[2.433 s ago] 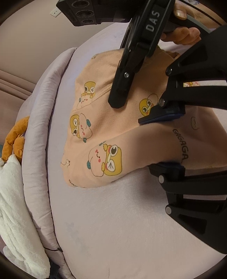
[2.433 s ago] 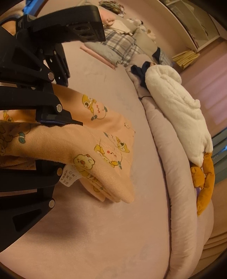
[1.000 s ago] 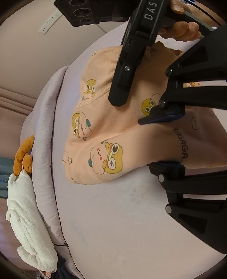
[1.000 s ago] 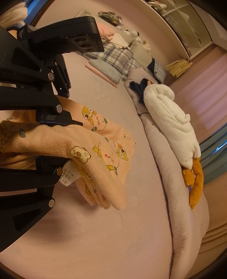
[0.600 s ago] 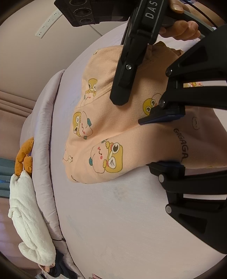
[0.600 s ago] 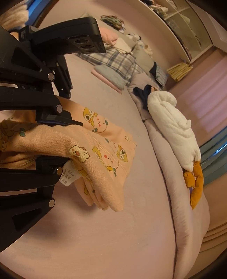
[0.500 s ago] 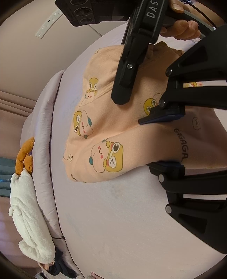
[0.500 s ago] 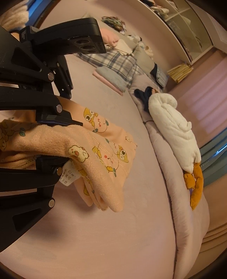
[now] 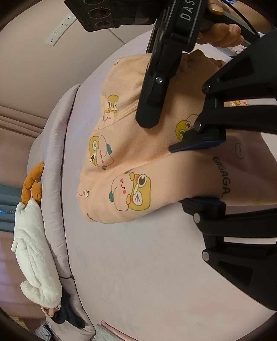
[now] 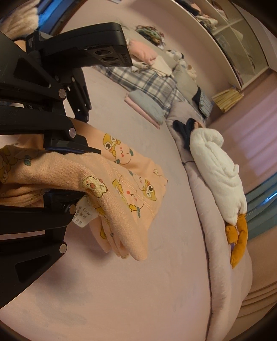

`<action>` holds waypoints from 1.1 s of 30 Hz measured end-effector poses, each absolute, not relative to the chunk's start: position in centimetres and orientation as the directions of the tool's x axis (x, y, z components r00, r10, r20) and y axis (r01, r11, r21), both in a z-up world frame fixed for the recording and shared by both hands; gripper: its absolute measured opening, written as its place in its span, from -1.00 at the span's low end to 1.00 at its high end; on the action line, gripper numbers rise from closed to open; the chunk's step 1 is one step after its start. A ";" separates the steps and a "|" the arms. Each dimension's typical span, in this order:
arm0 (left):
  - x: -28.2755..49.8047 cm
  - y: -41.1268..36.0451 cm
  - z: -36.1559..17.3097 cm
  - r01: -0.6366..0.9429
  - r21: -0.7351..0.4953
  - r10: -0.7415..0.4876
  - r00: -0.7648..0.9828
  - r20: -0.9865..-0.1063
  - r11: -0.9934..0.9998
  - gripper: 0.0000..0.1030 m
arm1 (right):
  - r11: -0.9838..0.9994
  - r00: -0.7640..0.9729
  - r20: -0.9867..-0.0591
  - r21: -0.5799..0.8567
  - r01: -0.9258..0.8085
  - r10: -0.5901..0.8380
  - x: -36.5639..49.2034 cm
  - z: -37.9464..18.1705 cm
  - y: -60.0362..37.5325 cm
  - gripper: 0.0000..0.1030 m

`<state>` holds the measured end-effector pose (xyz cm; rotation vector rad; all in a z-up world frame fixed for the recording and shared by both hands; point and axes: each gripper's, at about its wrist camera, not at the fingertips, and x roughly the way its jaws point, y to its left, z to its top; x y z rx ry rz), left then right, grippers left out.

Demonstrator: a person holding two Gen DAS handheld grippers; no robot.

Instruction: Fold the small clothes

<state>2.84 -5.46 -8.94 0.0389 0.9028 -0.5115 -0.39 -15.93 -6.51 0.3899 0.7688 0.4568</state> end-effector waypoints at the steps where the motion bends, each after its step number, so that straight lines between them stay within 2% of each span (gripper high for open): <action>1: 2.7 -5.3 -8.9 0.438 -0.177 -0.407 0.512 -0.757 0.881 -0.30 | 0.833 0.630 -0.570 0.491 -0.255 0.528 -0.5 -6.4 -15.7 -0.46; 33: 1.0 2.9 -6.8 0.316 -0.174 -0.338 0.600 -0.725 0.933 -0.30 | 0.808 0.570 -0.573 0.420 -0.413 0.589 0.6 -4.3 -8.4 -0.47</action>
